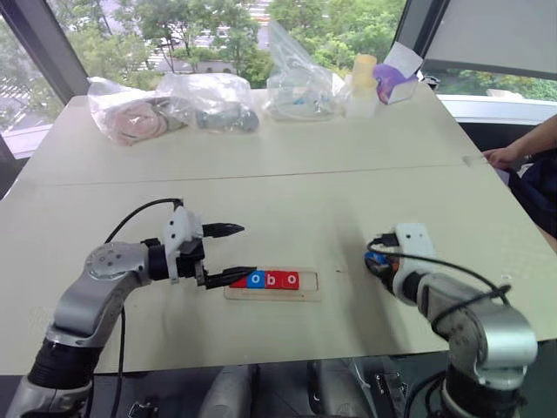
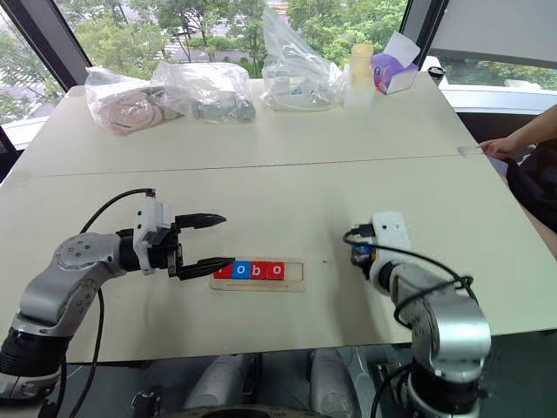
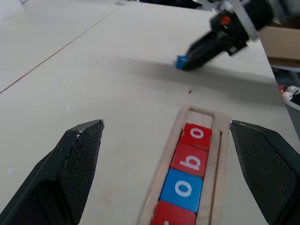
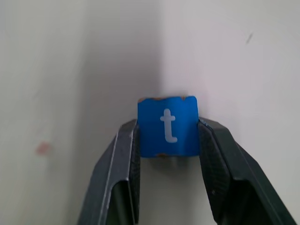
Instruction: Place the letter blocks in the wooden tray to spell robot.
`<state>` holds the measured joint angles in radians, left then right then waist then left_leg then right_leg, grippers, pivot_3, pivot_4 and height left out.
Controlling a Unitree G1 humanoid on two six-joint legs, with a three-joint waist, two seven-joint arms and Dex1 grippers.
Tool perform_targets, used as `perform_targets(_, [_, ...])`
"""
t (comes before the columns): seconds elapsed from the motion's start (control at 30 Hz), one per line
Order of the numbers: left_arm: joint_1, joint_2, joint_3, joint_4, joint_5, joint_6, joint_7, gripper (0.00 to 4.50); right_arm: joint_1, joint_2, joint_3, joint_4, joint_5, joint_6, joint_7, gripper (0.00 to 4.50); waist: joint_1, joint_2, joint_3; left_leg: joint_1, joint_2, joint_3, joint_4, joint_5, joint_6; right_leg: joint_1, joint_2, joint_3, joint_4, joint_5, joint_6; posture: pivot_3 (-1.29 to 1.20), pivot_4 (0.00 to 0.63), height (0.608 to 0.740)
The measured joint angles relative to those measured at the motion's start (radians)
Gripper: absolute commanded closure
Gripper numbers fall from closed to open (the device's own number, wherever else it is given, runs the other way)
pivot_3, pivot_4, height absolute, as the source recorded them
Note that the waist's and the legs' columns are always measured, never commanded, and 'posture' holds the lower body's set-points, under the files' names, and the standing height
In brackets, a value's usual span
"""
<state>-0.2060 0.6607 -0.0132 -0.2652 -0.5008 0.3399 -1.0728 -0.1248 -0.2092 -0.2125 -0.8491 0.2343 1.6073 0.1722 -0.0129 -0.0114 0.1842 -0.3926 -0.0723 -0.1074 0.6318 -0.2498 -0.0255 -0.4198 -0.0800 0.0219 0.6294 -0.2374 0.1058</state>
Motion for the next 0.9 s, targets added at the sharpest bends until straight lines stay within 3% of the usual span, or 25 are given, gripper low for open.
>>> perform_targets(0.23, [-0.031,-0.010,-0.011,0.031,0.017,-0.020,-0.011,0.00,0.027,-0.010,-0.048,-0.013,0.177,0.000,-0.099,3.35,-0.002,0.000,0.000,0.000,0.000,0.001,0.000,0.000,0.000,0.000,0.000,0.001,0.000,0.000,0.000,0.00,0.150,0.740])
perform_targets(0.43, [-0.035,-0.012,-0.010,0.032,0.024,-0.024,-0.008,0.00,0.013,-0.116,-0.087,0.026,0.418,0.000,-0.182,0.28,-0.001,0.000,0.000,0.000,0.000,0.001,0.001,0.000,0.000,0.000,0.000,0.001,0.000,0.000,0.000,0.00,0.150,0.740])
perform_targets(0.47, [-0.035,-0.013,-0.010,0.032,0.026,-0.024,-0.007,0.00,-0.001,-0.162,-0.087,0.043,0.466,0.000,-0.176,0.07,-0.002,0.001,0.001,0.000,0.000,0.001,0.001,0.000,0.000,0.000,0.000,0.001,0.000,0.000,0.000,0.00,0.150,0.740])
perform_targets(0.57, [-0.044,-0.017,-0.010,0.035,0.031,-0.024,-0.003,0.00,-0.102,-0.381,-0.090,0.112,0.649,0.000,-0.105,0.07,-0.002,0.001,0.001,0.000,0.000,0.001,0.001,0.000,0.000,0.001,0.000,0.000,-0.001,-0.002,-0.002,0.00,0.150,0.740])
perform_targets(0.63, [-0.052,-0.024,-0.011,0.039,0.033,-0.024,0.001,0.00,-0.171,-0.507,-0.074,0.157,0.720,-0.001,-0.012,0.07,0.000,0.001,0.002,0.000,0.001,0.001,0.001,0.000,0.000,0.002,0.000,-0.001,-0.001,-0.002,-0.002,0.00,0.150,0.740])
perform_targets(0.73, [-0.069,-0.030,-0.009,0.049,0.034,-0.024,0.004,0.00,-0.185,-0.735,0.014,0.198,0.700,-0.125,0.216,0.07,0.003,0.001,0.002,0.000,0.000,0.001,0.001,0.000,0.001,0.002,0.000,-0.002,-0.002,-0.002,0.002,0.00,0.150,0.740])
perform_targets(0.8, [-0.071,-0.032,-0.010,0.055,0.035,-0.024,0.006,0.00,-0.123,-0.867,0.106,0.237,0.580,-0.378,0.423,0.07,0.003,0.000,0.002,0.000,0.000,0.001,0.001,-0.001,0.003,0.005,0.000,-0.003,-0.006,-0.002,0.003,0.00,0.150,0.740])
perform_targets(0.9, [-0.073,-0.033,-0.010,0.056,0.040,-0.027,0.009,0.00,-0.047,-0.892,0.203,0.351,0.403,-0.780,0.689,0.07,-0.002,0.000,0.002,0.001,0.000,0.002,0.001,-0.002,0.004,0.008,-0.001,-0.003,-0.011,-0.001,0.004,0.00,0.150,0.740])
